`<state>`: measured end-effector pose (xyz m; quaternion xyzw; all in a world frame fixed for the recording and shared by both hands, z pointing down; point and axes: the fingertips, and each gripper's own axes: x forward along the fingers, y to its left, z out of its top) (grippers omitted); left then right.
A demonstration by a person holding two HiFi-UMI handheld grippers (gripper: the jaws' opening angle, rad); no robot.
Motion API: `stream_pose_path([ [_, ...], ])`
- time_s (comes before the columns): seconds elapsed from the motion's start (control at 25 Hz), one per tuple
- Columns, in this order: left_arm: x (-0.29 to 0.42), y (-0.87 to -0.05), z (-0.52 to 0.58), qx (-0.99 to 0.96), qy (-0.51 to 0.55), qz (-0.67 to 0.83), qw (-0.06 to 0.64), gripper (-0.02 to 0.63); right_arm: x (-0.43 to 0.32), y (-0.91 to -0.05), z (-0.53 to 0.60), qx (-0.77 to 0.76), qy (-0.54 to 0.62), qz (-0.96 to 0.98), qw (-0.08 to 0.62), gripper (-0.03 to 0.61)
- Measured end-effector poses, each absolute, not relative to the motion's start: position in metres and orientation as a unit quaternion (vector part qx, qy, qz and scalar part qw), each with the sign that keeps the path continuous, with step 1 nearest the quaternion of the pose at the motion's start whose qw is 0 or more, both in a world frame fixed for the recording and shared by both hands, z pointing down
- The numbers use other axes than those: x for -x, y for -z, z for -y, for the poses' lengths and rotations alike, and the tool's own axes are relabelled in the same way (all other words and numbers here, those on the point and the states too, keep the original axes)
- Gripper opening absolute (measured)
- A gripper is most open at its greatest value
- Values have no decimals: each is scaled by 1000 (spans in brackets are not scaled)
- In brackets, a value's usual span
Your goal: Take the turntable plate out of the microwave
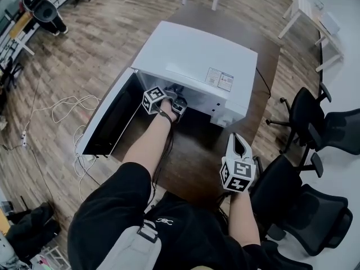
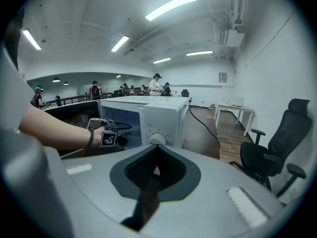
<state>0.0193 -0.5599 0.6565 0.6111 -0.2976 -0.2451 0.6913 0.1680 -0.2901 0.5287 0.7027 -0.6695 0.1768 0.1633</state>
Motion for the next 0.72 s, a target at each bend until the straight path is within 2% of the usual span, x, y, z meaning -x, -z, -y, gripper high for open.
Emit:
stream_pose_path([
  [0.08,-22,-659,560,-606,246,304,692,105,-170,-528,290,-703,-176,669,165,8],
  [0.12,-22,-660,560,-603,248,307,694,38,-171,-528,290,-703,-176,669,165,8],
  [0.16,-22,-661,559,-600,251,309,694,20,-172,-528,289,-704,-176,668,166,8],
  [0.52,-15,-653,558,-582,316,279,695,32,-175,-525,286,-705,-175,668,162,8],
  [0.72,-10,-641,548,-610,308,271,678,32,-169,-519,286,-699,-174,677,151,8],
])
